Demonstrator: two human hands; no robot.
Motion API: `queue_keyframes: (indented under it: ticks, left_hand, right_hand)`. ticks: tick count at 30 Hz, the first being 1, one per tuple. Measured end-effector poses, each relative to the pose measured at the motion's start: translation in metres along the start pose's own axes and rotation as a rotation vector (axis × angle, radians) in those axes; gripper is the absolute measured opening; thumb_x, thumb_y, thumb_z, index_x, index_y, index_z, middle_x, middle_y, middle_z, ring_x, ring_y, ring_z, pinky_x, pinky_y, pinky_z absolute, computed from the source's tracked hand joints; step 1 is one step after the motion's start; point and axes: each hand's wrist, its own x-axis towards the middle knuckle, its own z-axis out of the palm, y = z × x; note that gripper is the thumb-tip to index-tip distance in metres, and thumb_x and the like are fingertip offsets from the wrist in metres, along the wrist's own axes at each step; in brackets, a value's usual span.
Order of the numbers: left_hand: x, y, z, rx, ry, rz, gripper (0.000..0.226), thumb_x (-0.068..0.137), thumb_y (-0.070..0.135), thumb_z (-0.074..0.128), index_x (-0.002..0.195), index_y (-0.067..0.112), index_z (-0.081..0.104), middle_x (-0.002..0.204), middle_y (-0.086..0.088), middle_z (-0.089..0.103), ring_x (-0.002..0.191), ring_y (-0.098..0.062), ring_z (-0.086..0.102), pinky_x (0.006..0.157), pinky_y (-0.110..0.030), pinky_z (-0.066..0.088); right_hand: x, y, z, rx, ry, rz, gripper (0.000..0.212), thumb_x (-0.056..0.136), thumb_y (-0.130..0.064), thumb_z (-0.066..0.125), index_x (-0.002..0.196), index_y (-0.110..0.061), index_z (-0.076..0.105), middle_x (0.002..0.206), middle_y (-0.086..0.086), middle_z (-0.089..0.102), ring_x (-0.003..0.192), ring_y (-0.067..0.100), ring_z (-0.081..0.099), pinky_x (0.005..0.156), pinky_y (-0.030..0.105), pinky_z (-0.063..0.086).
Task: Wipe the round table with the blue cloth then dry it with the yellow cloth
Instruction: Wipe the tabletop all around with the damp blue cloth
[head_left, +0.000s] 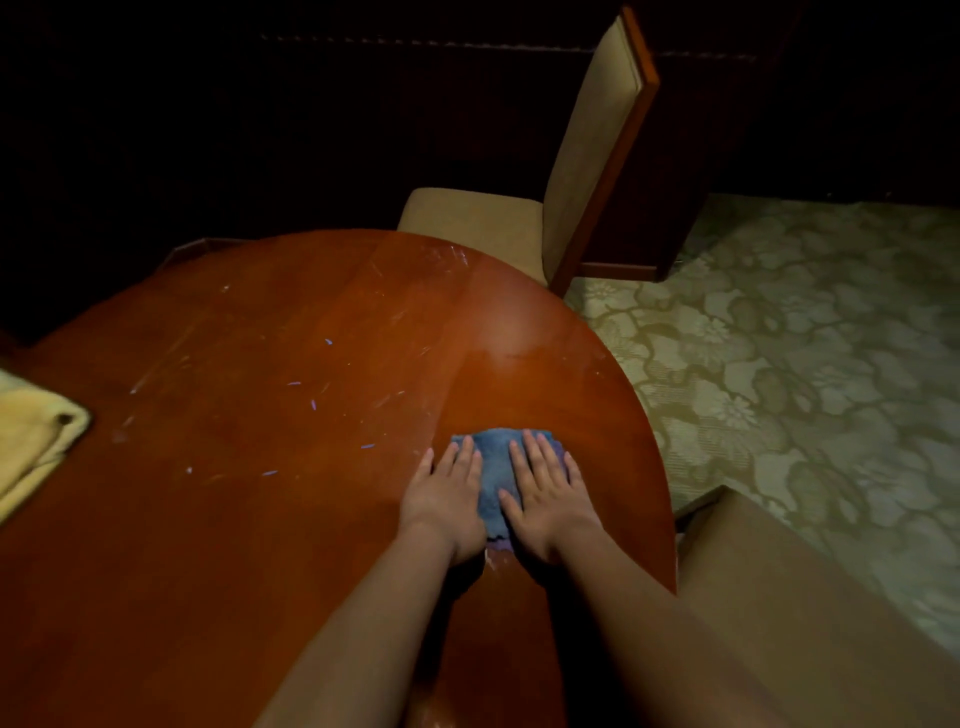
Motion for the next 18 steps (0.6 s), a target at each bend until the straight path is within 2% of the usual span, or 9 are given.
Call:
queue_keyframes:
  ticks: [5,9,10,11,13,14,15,17,18]
  left_hand:
    - [-0.058,0.004,0.044,-0.011,0.037,0.000,0.073,0.097,0.039,0.028,0.150,0.007,-0.012,0.158,-0.009,-0.018,0.146,-0.021,-0.015,0.118,-0.040,-0.006]
    - [-0.099,0.007,0.072,-0.003,0.055,-0.011,0.073,0.097,0.037,0.029,0.151,0.006,-0.010,0.158,-0.009,-0.017,0.146,-0.021,-0.014,0.117,-0.039,-0.007]
    - [-0.109,0.008,0.078,-0.005,0.055,-0.013,0.073,0.097,0.037,0.029,0.151,0.006,-0.010,0.158,-0.009,-0.017,0.146,-0.021,-0.014,0.117,-0.039,-0.006]
    - [-0.118,0.009,0.083,-0.006,0.052,-0.013,0.073,0.097,0.037,0.029,0.151,0.006,-0.010,0.158,-0.009,-0.016,0.146,-0.021,-0.014,0.117,-0.038,-0.006]
    - [-0.133,0.011,0.092,-0.004,0.048,-0.012,0.073,0.097,0.037,0.029,0.151,0.006,-0.011,0.158,-0.009,-0.016,0.146,-0.021,-0.014,0.117,-0.038,-0.007]
    - [-0.140,0.012,0.096,-0.003,0.046,-0.013,0.074,0.097,0.037,0.029,0.151,0.006,-0.011,0.158,-0.010,-0.017,0.146,-0.021,-0.014,0.117,-0.038,-0.007]
    - [-0.146,0.013,0.100,-0.005,0.042,-0.011,0.074,0.097,0.037,0.030,0.151,0.006,-0.011,0.158,-0.010,-0.017,0.146,-0.021,-0.014,0.117,-0.038,-0.007]
    - [-0.158,0.016,0.106,-0.010,0.035,-0.007,0.075,0.097,0.038,0.031,0.151,0.007,-0.011,0.158,-0.009,-0.018,0.146,-0.021,-0.014,0.117,-0.038,-0.007]
    - [-0.162,0.017,0.108,-0.009,0.034,-0.006,0.075,0.097,0.039,0.031,0.150,0.007,-0.011,0.158,-0.009,-0.018,0.146,-0.021,-0.014,0.117,-0.038,-0.007]
  right_hand:
    - [-0.055,-0.032,0.032,0.013,0.028,-0.025,0.083,0.060,-0.058,-0.026,0.131,-0.016,-0.032,0.139,-0.002,-0.039,0.128,0.009,-0.036,0.107,0.036,-0.022]
    - [-0.090,-0.055,0.053,0.023,0.038,-0.028,0.092,0.060,-0.057,-0.022,0.140,-0.011,-0.023,0.142,0.001,-0.034,0.130,0.014,-0.033,0.103,0.033,-0.026]
    - [-0.099,-0.058,0.058,0.018,0.073,-0.026,0.093,0.066,-0.057,-0.016,0.146,-0.010,-0.011,0.149,0.004,-0.023,0.136,0.017,-0.023,0.103,0.032,-0.025]
    - [-0.107,-0.063,0.063,-0.004,0.075,-0.021,0.090,0.075,-0.056,-0.004,0.149,-0.008,0.014,0.156,0.008,0.001,0.143,0.022,0.000,0.106,0.032,-0.018]
    - [-0.122,-0.072,0.071,0.039,0.055,0.013,0.072,0.090,-0.051,0.015,0.129,-0.009,0.059,0.141,0.009,0.047,0.127,0.022,0.049,0.109,0.034,0.003]
    - [-0.130,-0.076,0.072,0.020,0.047,0.010,0.075,0.094,-0.052,0.007,0.129,-0.009,0.058,0.142,0.008,0.044,0.127,0.020,0.049,0.110,0.035,0.007]
    - [-0.137,-0.079,0.073,0.027,0.020,0.002,0.089,0.089,-0.057,-0.011,0.142,-0.007,0.041,0.151,0.007,0.024,0.138,0.018,0.031,0.112,0.034,0.002]
    - [-0.147,-0.078,0.085,0.049,0.068,-0.046,0.112,0.053,-0.069,-0.044,0.144,-0.010,-0.015,0.147,0.002,-0.025,0.137,0.015,-0.022,0.108,0.033,-0.019]
    - [-0.152,-0.079,0.089,0.053,0.056,-0.047,0.116,0.038,-0.068,-0.051,0.136,-0.012,-0.026,0.142,0.000,-0.035,0.131,0.014,-0.033,0.105,0.033,-0.024]
